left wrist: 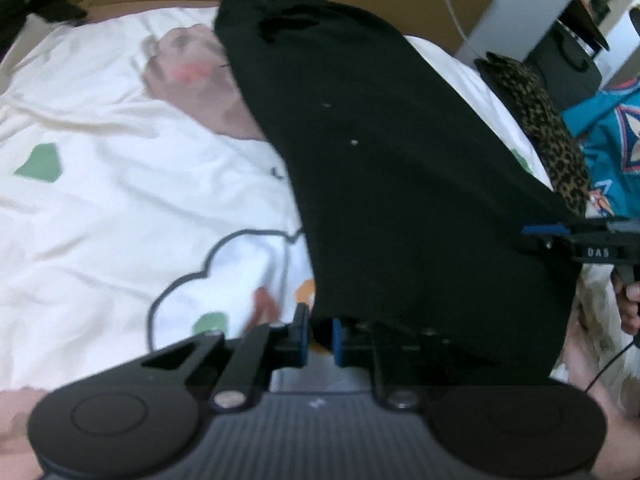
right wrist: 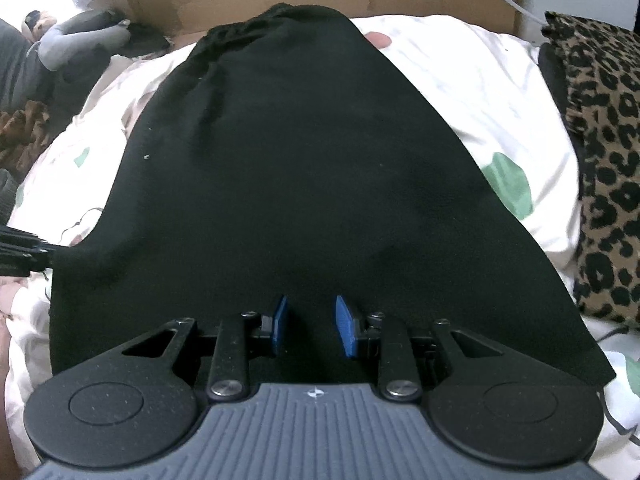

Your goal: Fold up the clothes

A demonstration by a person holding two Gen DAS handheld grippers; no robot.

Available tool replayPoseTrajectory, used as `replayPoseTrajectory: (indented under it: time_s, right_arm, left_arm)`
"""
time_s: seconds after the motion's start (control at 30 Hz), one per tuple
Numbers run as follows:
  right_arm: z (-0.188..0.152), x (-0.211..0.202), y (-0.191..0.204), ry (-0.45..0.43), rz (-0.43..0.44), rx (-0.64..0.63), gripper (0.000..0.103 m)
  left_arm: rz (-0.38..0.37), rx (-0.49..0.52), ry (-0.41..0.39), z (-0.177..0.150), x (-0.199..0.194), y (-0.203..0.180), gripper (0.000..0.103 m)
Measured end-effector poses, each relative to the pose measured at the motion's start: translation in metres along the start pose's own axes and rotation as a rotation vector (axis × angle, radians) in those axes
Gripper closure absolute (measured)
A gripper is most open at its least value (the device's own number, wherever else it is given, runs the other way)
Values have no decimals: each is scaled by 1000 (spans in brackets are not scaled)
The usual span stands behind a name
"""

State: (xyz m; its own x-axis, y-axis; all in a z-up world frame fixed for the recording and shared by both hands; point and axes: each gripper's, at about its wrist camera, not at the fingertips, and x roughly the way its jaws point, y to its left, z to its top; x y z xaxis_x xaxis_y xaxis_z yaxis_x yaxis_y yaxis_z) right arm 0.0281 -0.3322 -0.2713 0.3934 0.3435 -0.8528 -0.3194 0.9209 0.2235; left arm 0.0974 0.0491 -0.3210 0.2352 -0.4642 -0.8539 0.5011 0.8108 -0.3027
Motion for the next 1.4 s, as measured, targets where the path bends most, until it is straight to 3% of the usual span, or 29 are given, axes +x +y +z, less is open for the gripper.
replayPoseTrajectory:
  time_s: [0.17,0.27,0.43,0.63,0.8,1.0,1.27,1.4]
  right_arm:
    - [-1,0,-5,4,-5,11,70]
    - [1,-2,-5,9,-7,13,70]
    - [1,-9,-10,2,-24,27,69]
    - [-6,-18,-34,7,-88,67,69]
    - [-14,-27,-51,4,-112,76,69]
    - [-20,-37,-67,5,-145,92,70]
    - [-26,-60,-88,7,-191,133,70]
    - [-20,-66,-74,-26,-139,113,69]
  left_arm:
    - [2,-19,4,-9,-11,9,102]
    - [35,-37,16,-12,-19,19,103]
    - [21,-91,2,-8,-33,31,102]
    - [-57,-40,-39,10,-34,7,101]
    - [-95,34,-18,16,-11,-18,101]
    - [-61,59,58,4,18,-25,100]
    - [-28,110,104,6,15,-31,101]
    - [-45,102,91,9,6,-35,100]
